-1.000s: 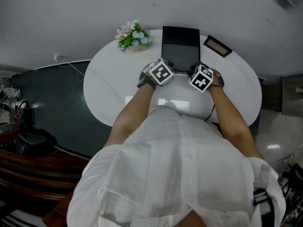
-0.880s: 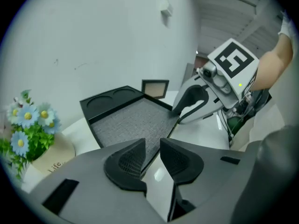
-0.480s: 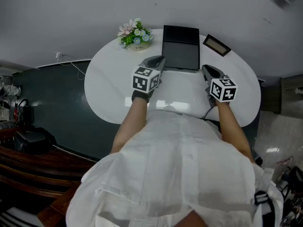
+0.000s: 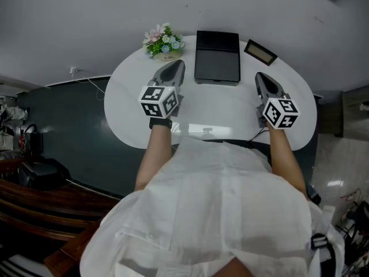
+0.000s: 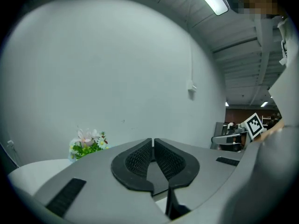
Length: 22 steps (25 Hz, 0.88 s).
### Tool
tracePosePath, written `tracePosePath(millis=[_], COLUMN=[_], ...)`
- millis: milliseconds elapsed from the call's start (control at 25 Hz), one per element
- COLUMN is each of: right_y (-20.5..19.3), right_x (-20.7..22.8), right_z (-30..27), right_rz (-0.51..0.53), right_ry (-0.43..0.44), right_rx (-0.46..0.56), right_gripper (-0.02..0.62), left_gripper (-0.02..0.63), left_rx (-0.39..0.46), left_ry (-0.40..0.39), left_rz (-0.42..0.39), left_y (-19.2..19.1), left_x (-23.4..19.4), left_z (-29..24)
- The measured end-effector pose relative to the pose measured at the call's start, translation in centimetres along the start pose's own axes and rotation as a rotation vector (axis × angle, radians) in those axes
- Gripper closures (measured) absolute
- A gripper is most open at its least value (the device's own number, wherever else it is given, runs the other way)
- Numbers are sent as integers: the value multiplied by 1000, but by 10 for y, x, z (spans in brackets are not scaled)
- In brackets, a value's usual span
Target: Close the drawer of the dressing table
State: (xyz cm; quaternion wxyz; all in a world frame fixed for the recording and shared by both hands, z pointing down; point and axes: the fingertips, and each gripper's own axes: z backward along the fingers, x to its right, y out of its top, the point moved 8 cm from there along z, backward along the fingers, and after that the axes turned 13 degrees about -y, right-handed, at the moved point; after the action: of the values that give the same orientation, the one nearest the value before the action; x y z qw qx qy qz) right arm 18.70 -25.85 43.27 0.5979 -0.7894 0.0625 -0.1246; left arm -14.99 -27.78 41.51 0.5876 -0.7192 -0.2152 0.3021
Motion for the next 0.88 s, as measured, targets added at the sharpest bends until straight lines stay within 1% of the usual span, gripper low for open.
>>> tracePosePath(millis=[120,200,440,880], right_y=[10,19,41,36], right_x=[-5,-5,1,6], right_z=[9,13,23,30], right_rz=[87,112,75,68], right_ry=[-3,-9,-17,-12], right_rx=[33,58,122,109], right_gripper=[584,584,586,586], left_gripper=[577,577,577,577], left_rx=[32,44,66,57], left_ry=[20,23,24,19], left_rz=[-48,-75,-95,-93], left_y=[13,19,24,21], left_x=[5,9,21,31], left_z=[5,5,7,9])
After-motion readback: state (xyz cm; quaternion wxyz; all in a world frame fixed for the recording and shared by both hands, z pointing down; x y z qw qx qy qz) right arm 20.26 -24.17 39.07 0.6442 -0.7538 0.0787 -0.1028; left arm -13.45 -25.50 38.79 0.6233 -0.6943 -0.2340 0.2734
